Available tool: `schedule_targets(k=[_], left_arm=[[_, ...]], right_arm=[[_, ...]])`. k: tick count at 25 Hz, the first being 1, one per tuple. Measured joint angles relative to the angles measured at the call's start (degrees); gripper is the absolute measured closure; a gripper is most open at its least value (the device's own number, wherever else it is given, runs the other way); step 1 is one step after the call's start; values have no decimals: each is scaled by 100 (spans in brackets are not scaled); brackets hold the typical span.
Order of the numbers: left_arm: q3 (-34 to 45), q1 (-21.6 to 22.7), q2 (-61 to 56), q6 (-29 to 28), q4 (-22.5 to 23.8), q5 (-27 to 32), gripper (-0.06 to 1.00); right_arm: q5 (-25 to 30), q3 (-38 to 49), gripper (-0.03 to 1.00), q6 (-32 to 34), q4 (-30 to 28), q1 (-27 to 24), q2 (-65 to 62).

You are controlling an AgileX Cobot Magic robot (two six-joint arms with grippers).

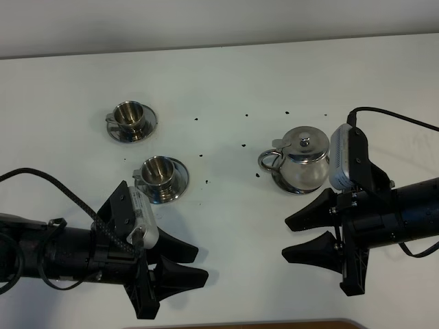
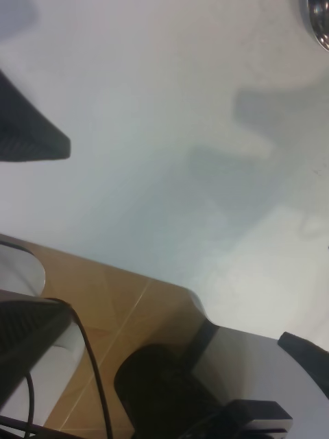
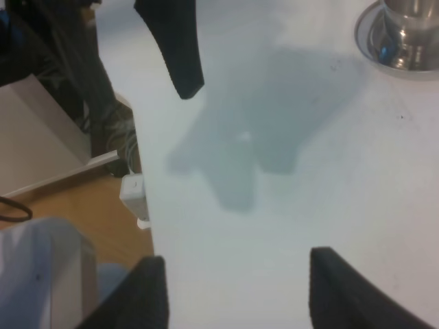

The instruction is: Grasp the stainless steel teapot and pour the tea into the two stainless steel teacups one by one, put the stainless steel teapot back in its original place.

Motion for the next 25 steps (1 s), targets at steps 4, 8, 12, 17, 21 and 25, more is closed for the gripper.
schedule_targets(k=[4,8,12,17,21,25], left_arm=[[0,0,0,0,0,0,43],[0,0,0,0,0,0,43],[0,0,0,5,0,0,43],[0,0,0,11,0,0,43],[2,0,0,11,-117,6,43],[-46,0,0,-19,-245,23,43]], right_arm=[[0,0,51,0,0,0,0],[0,0,51,0,5,0,0],[-5,0,51,0,5,0,0],[-5,0,51,0,37,0,0],[-5,0,51,0,126,0,0],[-5,0,51,2,150,0,0]])
